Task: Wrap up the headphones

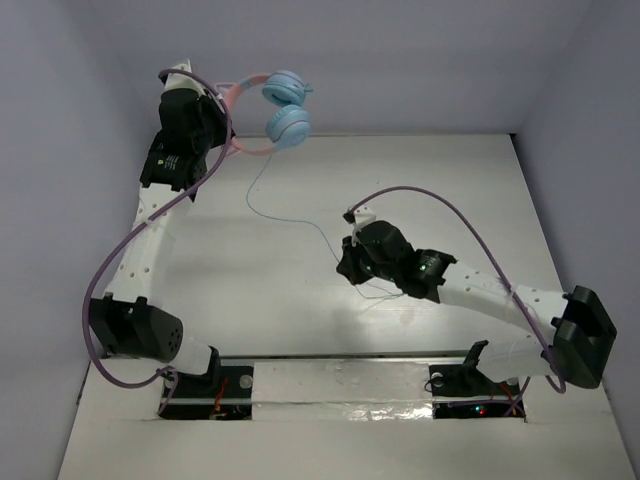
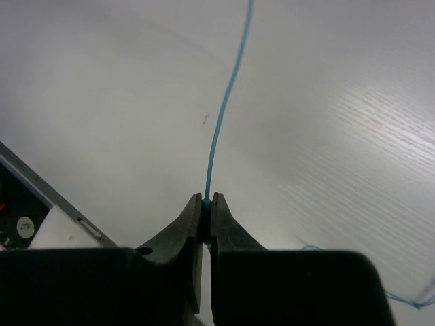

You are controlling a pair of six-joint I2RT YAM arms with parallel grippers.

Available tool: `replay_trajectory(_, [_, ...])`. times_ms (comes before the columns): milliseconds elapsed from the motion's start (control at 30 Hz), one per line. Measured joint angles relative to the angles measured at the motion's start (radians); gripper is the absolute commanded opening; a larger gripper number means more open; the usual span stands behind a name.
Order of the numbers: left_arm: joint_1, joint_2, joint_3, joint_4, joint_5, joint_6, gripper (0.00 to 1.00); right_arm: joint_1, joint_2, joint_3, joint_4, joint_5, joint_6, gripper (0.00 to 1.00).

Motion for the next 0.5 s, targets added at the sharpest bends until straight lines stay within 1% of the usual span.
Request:
replay_trajectory(233, [-0.022, -0.020, -0.264, 0.144, -0.064, -0.035, 0.00, 0.068, -0.012, 0.307, -0.269, 0.130, -0.058, 0.00])
replay_trajectory(367, [-0.096, -0.021, -0.373, 0.186, -0.099, -0.035, 0.00, 0.079, -0.003, 0.501, -0.374, 0.192, -0.112, 0.00])
replay_trajectory(500, [-0.200, -0.006, -0.424, 0.229, -0.131, -0.034, 0.00, 0.079, 0.030, 0.652, -0.441, 0.239, -0.163, 0.00])
